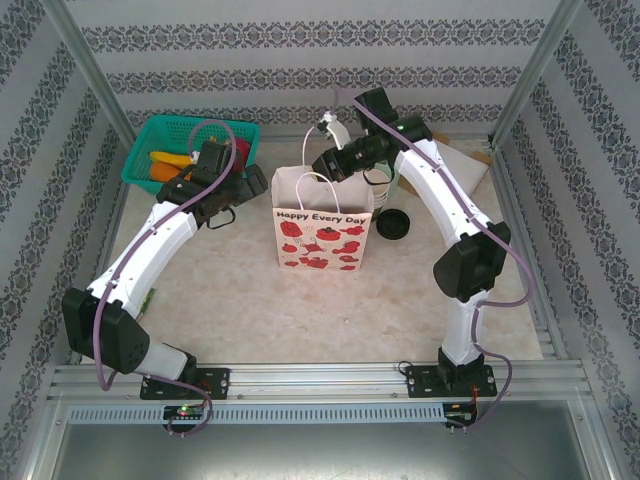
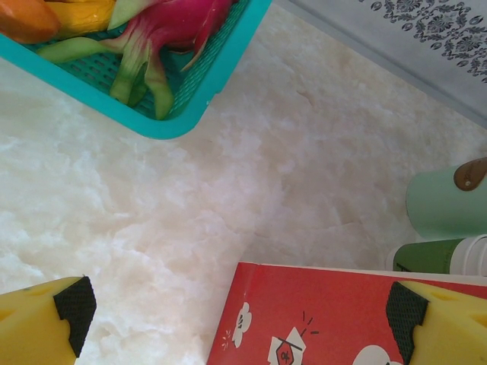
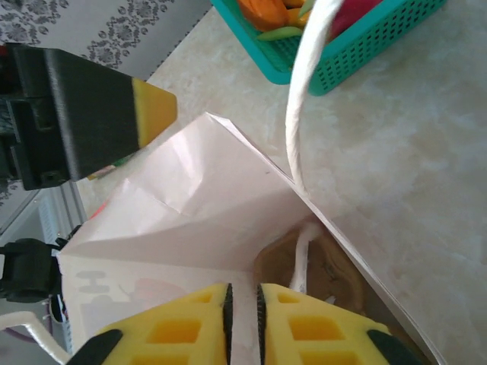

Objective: Pack the takeout coffee

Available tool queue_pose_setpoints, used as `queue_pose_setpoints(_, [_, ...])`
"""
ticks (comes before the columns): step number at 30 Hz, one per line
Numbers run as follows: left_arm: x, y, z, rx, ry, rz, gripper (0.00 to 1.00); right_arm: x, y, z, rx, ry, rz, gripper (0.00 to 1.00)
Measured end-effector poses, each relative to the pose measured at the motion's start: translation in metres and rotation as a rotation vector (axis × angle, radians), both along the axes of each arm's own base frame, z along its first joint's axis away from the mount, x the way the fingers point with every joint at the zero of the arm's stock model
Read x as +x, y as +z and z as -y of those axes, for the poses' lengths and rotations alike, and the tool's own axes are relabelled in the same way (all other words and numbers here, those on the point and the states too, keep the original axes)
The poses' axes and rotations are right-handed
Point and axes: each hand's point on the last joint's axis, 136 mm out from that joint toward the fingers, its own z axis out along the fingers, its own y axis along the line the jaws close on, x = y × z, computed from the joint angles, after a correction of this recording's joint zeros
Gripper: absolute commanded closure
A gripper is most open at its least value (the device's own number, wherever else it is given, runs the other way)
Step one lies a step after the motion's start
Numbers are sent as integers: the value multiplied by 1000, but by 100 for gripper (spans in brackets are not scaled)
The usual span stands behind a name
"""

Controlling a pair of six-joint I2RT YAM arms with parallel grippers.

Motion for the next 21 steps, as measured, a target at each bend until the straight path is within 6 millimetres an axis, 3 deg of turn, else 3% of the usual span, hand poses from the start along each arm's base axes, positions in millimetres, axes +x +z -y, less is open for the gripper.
queue_pose_setpoints(7, [0, 0, 0, -1, -1, 0, 0, 2, -1, 5, -39, -3, 39, 60])
queue_pose_setpoints(12, [0, 0, 0, -1, -2, 0, 0, -8, 19, 25, -61, -49, 98, 51])
queue_pose_setpoints(15, [0, 1, -1, 2, 2, 3, 0, -12, 42, 58, -50, -153, 143, 47])
queue_pose_setpoints(17, [0, 4, -1, -1, 0, 16, 0, -7, 56, 94, -40, -277, 173, 45])
queue_pose_setpoints(19, [-1, 8, 1, -14, -20, 38, 0, 0, 60, 135, -47, -424, 191, 44])
queue_pose_setpoints(21, [-1, 13, 7, -34, -59, 57, 0, 8, 52, 177, -72, -575, 176, 43])
